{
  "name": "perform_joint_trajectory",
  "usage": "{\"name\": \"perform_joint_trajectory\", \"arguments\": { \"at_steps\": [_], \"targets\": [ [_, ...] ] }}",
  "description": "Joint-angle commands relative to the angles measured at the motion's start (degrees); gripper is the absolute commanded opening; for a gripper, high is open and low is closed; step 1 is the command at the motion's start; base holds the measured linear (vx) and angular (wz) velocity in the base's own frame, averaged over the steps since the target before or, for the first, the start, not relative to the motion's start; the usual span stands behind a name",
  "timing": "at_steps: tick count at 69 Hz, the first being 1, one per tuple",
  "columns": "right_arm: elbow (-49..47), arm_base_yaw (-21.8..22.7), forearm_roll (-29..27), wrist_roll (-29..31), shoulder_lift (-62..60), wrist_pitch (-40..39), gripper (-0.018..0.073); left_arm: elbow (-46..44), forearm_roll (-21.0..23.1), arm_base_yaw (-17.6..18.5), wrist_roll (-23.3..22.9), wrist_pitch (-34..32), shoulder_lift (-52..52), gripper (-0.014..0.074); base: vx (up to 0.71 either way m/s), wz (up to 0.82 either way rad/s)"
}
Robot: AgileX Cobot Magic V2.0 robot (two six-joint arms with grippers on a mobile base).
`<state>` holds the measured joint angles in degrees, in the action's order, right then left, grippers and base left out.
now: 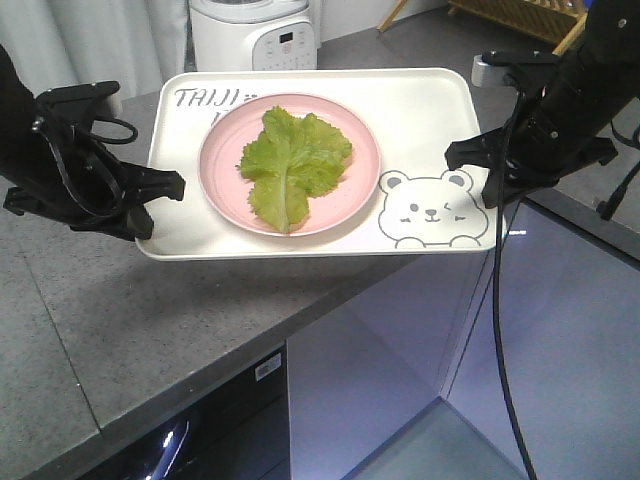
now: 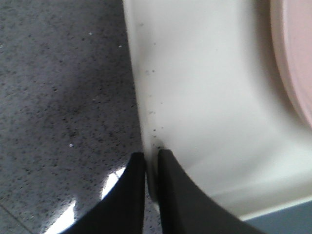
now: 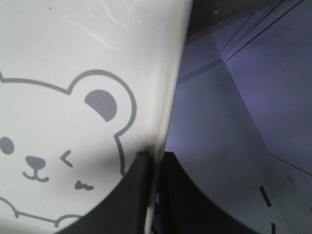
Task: Transfer vegetables to tray and serve
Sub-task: 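Carry the tray with both grippers while the base turns away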
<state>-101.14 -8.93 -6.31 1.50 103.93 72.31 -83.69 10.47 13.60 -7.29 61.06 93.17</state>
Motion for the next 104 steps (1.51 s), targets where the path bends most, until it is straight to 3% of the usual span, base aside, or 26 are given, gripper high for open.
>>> {"name": "perform_joint_trajectory", "arguments": {
  "at_steps": [1,104],
  "targets": [
    [-1.42,-0.16,-1.60,1.51,-3.37,1.08,-0.0004,-1.51,3.16,0.91,1.47,-3.86,-2.87,-0.0008,-0.01,-0.28],
    [-1.42,-0.16,-1.60,1.51,-3.37,1.08,-0.0004,-1.51,3.16,0.91,1.47,-3.86,-2.87,-0.0008,-0.02,-0.32]
  ]
}}
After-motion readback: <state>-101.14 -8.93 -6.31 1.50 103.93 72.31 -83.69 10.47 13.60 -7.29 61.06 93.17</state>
